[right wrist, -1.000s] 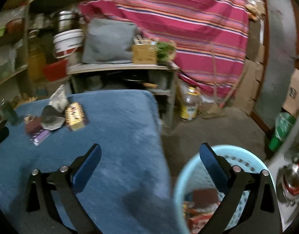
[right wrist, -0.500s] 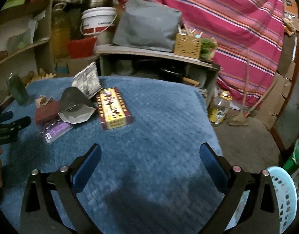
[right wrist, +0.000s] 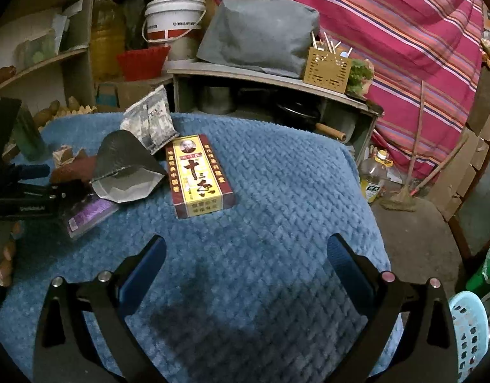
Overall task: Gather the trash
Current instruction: 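Grasp the second brown scouring pad with the left tool while the right tool grasps the black ribbed cup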
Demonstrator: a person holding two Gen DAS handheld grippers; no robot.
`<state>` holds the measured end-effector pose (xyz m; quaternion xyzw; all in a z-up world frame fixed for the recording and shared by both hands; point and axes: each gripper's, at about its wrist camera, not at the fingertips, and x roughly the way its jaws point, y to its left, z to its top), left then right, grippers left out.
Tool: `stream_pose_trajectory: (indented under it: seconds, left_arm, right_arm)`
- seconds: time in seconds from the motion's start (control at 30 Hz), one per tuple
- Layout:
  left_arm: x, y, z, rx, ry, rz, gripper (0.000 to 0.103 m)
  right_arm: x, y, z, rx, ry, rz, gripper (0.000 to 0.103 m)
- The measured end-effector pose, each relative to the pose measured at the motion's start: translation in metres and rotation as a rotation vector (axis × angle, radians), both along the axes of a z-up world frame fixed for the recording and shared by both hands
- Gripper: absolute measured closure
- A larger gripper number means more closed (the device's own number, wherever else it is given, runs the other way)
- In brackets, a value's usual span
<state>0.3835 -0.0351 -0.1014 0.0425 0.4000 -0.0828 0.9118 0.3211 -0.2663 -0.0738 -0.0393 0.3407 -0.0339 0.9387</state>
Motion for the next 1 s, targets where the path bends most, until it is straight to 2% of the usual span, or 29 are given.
stream_pose_trajectory:
  seconds: [0.07,0.17,0.43,0.63,0.73,1.0]
  left_arm:
    - [-0.002,-0.003,0.0,-0.001,-0.003,-0.025,0.025]
    - [-0.004,-0.003,0.001,-0.004,-0.009,-0.031,0.034]
    - [-0.032,0.023,0.019,0.005,-0.048,0.05,0.034]
    - [-0.061,0.065,0.033,-0.002,-0.103,0.188,0.034]
    - [-0.069,0.083,0.035,-0.009,-0.121,0.239,0.034]
    - [-0.071,0.092,0.028,-0.066,-0.093,0.205,0.034]
  right_arm:
    - [0.0,0.0,-0.001,0.006,0.004,-0.003,0.005]
    - [0.002,0.002,0.0,0.012,0.011,-0.001,0.005]
    - [0.011,0.027,0.013,0.007,-0.001,0.053,0.005]
    - [0.029,0.062,0.021,0.009,0.0,0.111,0.005]
    - [0.042,0.081,0.016,-0.011,0.029,0.134,0.005]
    - [0.071,0.109,0.009,-0.043,0.056,0.156,0.005]
